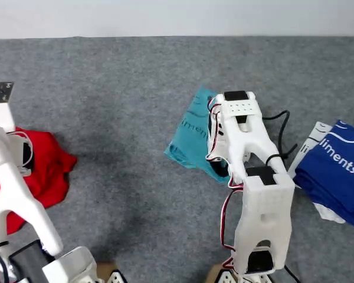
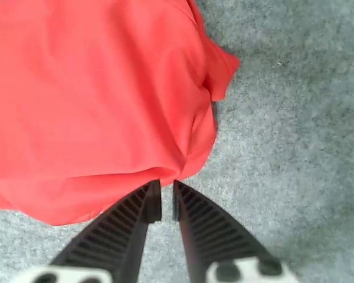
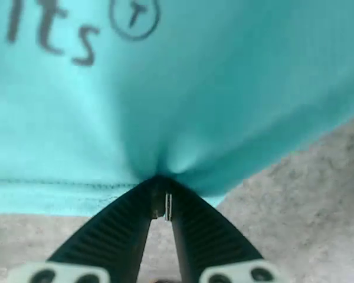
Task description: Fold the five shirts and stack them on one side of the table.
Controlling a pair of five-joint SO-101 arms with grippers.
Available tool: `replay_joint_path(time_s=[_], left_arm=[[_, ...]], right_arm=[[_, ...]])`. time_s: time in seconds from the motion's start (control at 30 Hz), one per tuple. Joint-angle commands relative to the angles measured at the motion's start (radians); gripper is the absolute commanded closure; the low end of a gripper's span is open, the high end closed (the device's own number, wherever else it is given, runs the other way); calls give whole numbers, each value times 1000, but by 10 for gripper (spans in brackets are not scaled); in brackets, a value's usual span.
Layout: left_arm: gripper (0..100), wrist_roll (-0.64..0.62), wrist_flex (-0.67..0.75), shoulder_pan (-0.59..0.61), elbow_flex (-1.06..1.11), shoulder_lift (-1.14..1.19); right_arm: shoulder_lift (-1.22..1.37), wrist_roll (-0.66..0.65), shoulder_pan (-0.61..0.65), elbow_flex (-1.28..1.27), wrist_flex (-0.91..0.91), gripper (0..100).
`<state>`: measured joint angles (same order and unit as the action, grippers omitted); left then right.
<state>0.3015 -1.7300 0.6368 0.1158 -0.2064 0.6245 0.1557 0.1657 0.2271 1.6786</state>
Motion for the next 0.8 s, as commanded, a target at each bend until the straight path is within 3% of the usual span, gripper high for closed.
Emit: replay_joint_path(time_s=[0.0, 0.33, 0.77], left_arm=[[957, 5, -23, -3, -4, -31], [957, 5, -23, -3, -4, -31], [957, 3, -23, -3, -4, -31]], right_arm=[[-51, -12, 1, 11, 36, 990], [-199, -12, 71, 109, -47, 990], [28, -11, 295, 112, -249, 989]])
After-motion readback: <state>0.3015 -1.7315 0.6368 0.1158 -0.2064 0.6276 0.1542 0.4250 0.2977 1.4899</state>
